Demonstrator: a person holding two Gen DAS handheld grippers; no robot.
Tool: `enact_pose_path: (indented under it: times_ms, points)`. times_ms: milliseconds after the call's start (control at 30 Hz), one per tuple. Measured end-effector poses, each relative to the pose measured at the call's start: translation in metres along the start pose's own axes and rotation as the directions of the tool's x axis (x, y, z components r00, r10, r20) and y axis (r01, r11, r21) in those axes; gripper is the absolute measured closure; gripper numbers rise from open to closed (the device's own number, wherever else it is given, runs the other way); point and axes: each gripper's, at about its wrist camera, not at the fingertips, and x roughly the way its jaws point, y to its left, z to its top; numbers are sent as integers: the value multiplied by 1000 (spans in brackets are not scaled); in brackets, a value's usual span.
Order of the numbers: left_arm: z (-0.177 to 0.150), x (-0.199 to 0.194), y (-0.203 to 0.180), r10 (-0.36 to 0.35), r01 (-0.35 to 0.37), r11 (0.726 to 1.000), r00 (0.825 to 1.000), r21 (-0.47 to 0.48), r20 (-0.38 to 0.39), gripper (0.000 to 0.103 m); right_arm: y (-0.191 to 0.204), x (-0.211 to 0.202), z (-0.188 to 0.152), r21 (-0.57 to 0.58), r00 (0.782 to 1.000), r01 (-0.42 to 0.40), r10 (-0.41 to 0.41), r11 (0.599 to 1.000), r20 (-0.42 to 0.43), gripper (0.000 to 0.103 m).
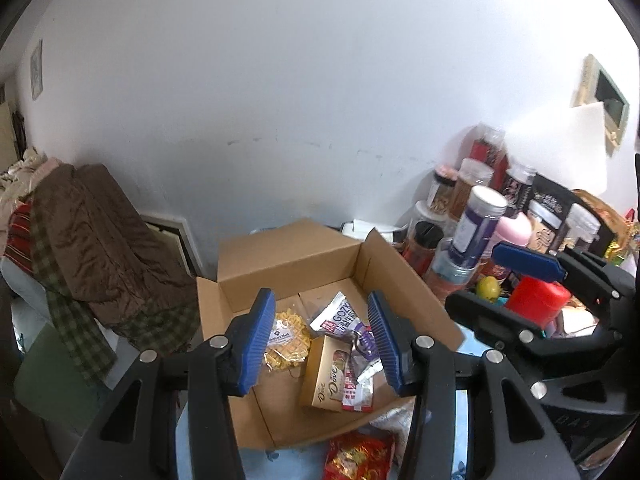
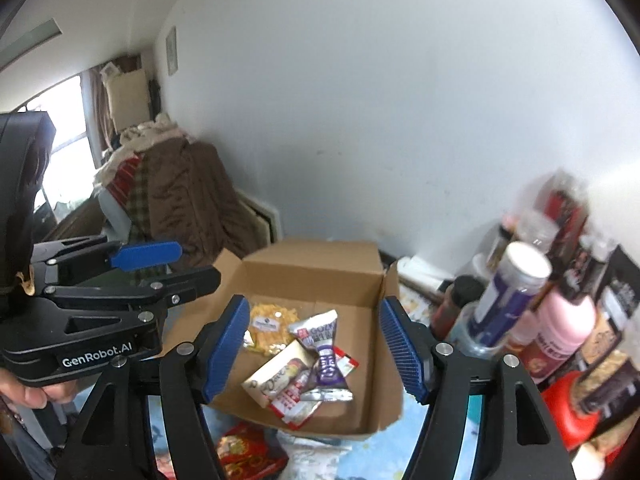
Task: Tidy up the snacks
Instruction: 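Withdraw both tools from the box back over the snack pile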
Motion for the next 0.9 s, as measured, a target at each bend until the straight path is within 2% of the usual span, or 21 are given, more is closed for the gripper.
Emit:
enact_pose_path:
  times_ms: [167, 500, 633, 900]
  points:
    - [-7, -38, -10, 5, -6, 1000, 999, 21, 48, 55, 8, -36, -3, 0, 999, 18, -18, 1000, 47, 34]
    - [-32, -90, -24, 8, -12, 999, 996, 43, 93, 55, 28, -92, -22, -16, 994, 35, -33, 999, 109, 33]
    - [-46, -107, -31, 12, -18, 998, 995, 56, 104, 55, 34, -108, -34, -19, 992, 31, -29, 999, 123, 24]
    - [-72, -124, -38, -5, 0, 999, 995, 49, 95, 55, 42, -128, -67, -8, 992, 31, -30, 999, 124, 20]
